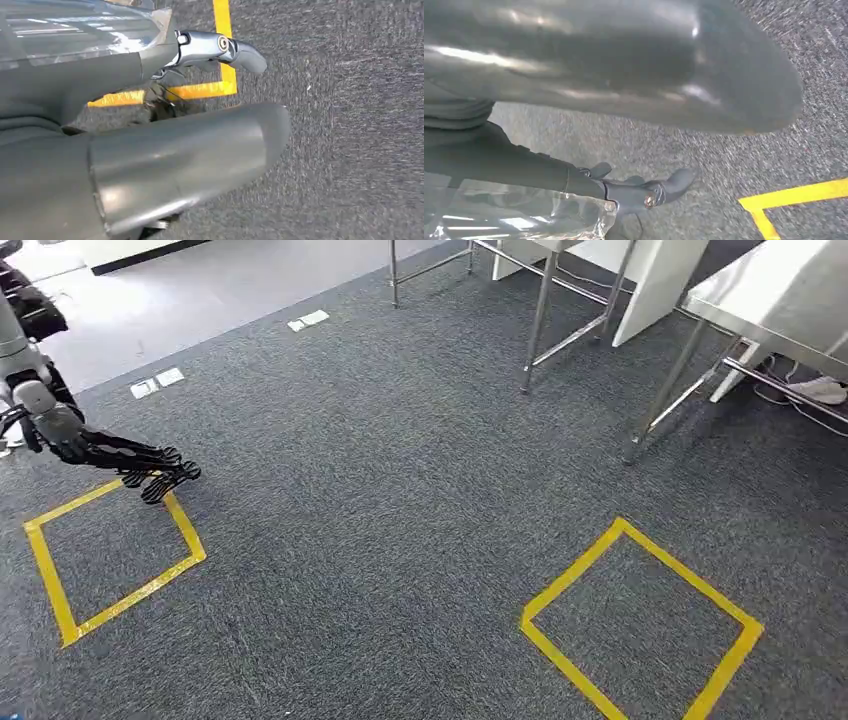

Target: Take the parts from the cabinet and place them on the table.

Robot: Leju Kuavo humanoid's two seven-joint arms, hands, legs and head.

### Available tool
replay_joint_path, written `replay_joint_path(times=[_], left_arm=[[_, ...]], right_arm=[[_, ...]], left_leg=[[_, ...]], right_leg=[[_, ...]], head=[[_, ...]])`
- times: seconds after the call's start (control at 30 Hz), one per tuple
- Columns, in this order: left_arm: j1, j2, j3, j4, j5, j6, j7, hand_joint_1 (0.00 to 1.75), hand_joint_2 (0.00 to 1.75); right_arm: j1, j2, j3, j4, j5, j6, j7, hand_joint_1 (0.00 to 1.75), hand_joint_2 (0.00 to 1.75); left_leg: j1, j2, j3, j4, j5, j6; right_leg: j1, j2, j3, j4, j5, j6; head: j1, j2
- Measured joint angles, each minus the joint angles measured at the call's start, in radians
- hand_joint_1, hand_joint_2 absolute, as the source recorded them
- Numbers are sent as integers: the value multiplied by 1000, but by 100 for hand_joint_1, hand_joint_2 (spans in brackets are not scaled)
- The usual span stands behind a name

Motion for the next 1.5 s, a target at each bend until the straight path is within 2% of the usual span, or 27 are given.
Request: replay_joint_path(times=[0.07,0.1,0.17,0.2,0.23,0.37,0.4,0.47,0.53,0.57,0.6,0.67,0.7,0.73,0.87,0.9,0.93,0.97,1.03,1.1,1.17,1.2,1.23,1.27,1.4,1.47,1.5], left_arm=[[3,-1,0,0,0,0,0,0,0],[4,-1,0,0,0,0,0,0,0],[3,0,0,0,2,1,0,0,0],[2,0,0,0,3,3,0,0,0],[-1,-2,0,0,4,3,0,0,0],[3,2,0,0,8,11,-3,0,0],[4,1,0,0,9,11,-4,0,0],[0,0,0,0,11,11,-6,0,0],[1,0,0,0,12,11,-8,0,0],[2,0,1,0,13,11,-8,0,0],[4,0,1,0,15,11,-8,0,0],[6,0,1,0,18,11,-8,0,0],[5,0,2,0,20,11,-8,0,0],[5,0,2,0,21,11,-8,0,0],[12,1,2,0,28,11,-8,0,0],[14,2,2,0,28,11,-8,0,0],[15,2,2,0,28,11,-8,0,0],[12,2,3,0,28,11,-8,0,0],[11,2,3,0,28,11,-8,0,0],[15,0,3,0,28,11,-8,0,0],[16,1,3,0,28,11,-8,0,0],[15,2,3,0,28,11,-8,0,0],[14,2,3,0,28,11,-8,0,0],[10,2,3,0,28,11,-8,0,0],[12,5,3,0,28,11,-8,0,0],[9,3,3,0,28,11,-9,0,0],[7,3,3,0,28,11,-9,0,0]], right_arm=[[0,-1,0,0,0,0,0,0,0],[0,-1,0,0,0,0,0,0,0],[-1,1,0,0,-2,0,-5,0,0],[-2,1,0,0,-2,0,-7,0,0],[0,0,0,0,-3,0,-10,0,0],[-8,2,0,0,-5,0,-21,0,0],[-8,3,0,-1,-3,0,-21,0,0],[-6,6,0,0,-1,0,-23,0,0],[-1,6,0,0,-3,0,-24,0,0],[0,6,0,0,-3,0,-26,0,0],[1,6,0,0,-3,0,-26,0,0],[1,6,0,0,3,0,-27,0,0],[0,6,0,0,7,0,-28,0,0],[0,5,0,0,11,0,-29,0,0],[-8,5,0,0,16,2,-28,0,0],[-8,5,0,0,17,2,-28,0,0],[-9,5,0,0,17,2,-28,0,0],[-8,5,0,0,17,2,-28,0,0],[-4,5,0,0,17,2,-28,0,0],[-4,4,0,0,17,2,-28,0,0],[-6,4,0,0,17,2,-28,0,0],[-7,5,0,0,17,2,-28,0,0],[-6,5,0,0,17,3,-28,0,0],[-6,5,0,0,17,3,-28,0,0],[-14,7,0,-1,17,2,-28,0,0],[-12,7,0,-1,18,2,-29,0,0],[-11,8,0,-1,18,3,-29,0,0]], left_leg=[[7,4,-46,88,-17,-6],[11,8,-34,63,6,-8],[15,30,53,-97,86,-10],[15,64,103,-178,112,-9],[9,101,121,-215,103,-9],[-9,48,114,-218,108,25],[1,36,124,-231,119,39],[-1,18,120,-234,126,50],[-1,-11,115,-233,127,53],[-2,-25,115,-233,128,53],[-2,-38,116,-233,128,53],[-2,-66,118,-232,129,52],[-2,-78,119,-232,130,50],[-4,-88,117,-230,131,45],[-5,-125,109,-233,134,18],[-2,-113,107,-225,130,17],[-6,-52,95,-198,107,14],[-5,-16,65,-137,64,9],[0,0,-13,21,-11,0],[7,4,-46,86,-17,-6],[11,18,17,-31,53,-7],[10,41,72,-127,92,-5],[9,91,121,-207,108,0],[1,89,124,-219,105,7],[-8,41,127,-234,114,35],[-1,27,131,-244,124,49],[-1,15,128,-244,126,53]], right_leg=[[2,-26,-1,0,-1,-1],[2,-37,-1,1,-2,-1],[0,-58,4,1,-5,2],[1,-66,9,2,-10,9],[10,-72,9,3,-15,16],[17,-110,23,-2,-18,42],[11,-92,16,9,-30,49],[8,-12,-27,114,-88,36],[7,10,-117,291,-153,28],[11,14,-143,335,-159,34],[11,15,-144,327,-147,42],[11,24,-81,182,-74,63],[8,47,-36,83,-35,69],[1,98,-12,18,-17,69],[14,63,-3,8,-4,27],[-6,51,0,1,3,15],[-1,41,1,-1,4,11],[2,28,1,-1,3,-2],[9,-1,-1,0,1,-6],[12,-27,-2,0,0,-7],[12,-49,1,0,-3,-8],[12,-59,4,0,-6,-4],[14,-68,9,1,-9,2],[27,-76,8,3,-15,10],[32,-114,20,0,-22,32],[20,-27,-13,73,-65,27],[16,-2,-50,149,-100,22]], head=[[0,0],[0,0],[0,0],[0,0],[-2,0],[5,0],[6,0],[9,0],[11,0],[11,0],[10,0],[11,0],[11,0],[11,0],[9,0],[8,0],[8,0],[3,0],[3,0],[3,0],[3,0],[3,0],[3,0],[3,0],[6,0],[6,0],[13,0]])
